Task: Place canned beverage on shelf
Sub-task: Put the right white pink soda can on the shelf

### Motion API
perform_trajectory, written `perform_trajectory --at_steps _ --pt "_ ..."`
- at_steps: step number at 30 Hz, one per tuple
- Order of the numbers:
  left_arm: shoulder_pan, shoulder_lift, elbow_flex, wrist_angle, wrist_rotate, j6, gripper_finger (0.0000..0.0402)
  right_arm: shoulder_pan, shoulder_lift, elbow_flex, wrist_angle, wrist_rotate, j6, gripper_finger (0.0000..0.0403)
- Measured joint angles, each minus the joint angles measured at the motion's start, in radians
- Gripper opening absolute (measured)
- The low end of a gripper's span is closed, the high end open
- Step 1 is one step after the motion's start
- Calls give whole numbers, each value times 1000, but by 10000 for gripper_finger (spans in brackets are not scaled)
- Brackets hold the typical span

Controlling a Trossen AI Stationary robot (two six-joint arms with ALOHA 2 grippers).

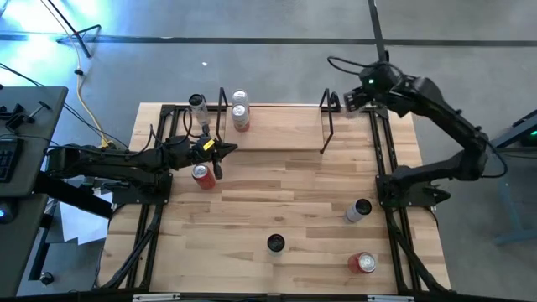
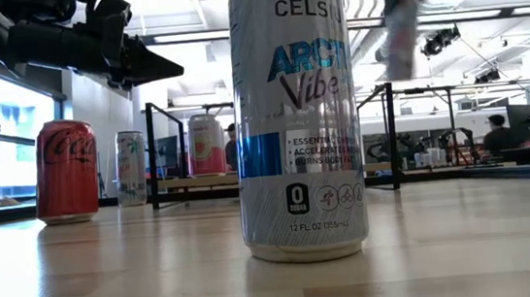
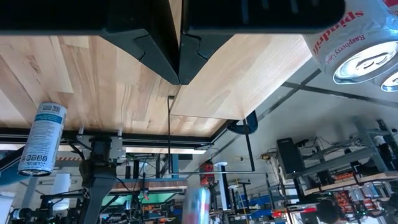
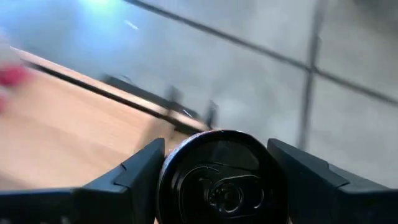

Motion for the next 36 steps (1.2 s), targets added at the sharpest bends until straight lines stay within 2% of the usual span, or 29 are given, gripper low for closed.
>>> perform_trajectory --at_steps 5,10,19,22,26,36 --pt "0 0 0 0 0 0 0 130 109 180 18 4 -73 247" --pt "0 0 0 0 0 -7 0 198 304 372 73 3 -228 247" --pt "0 0 0 0 0 -5 0 173 694 744 91 -196 -514 247" --pt "0 0 0 1 0 0 0 151 738 724 162 -256 -611 247" --pt "0 0 0 1 0 0 0 106 785 692 195 -375 -653 247" --pt "0 0 0 1 1 -7 0 49 917 689 318 -500 -728 247"
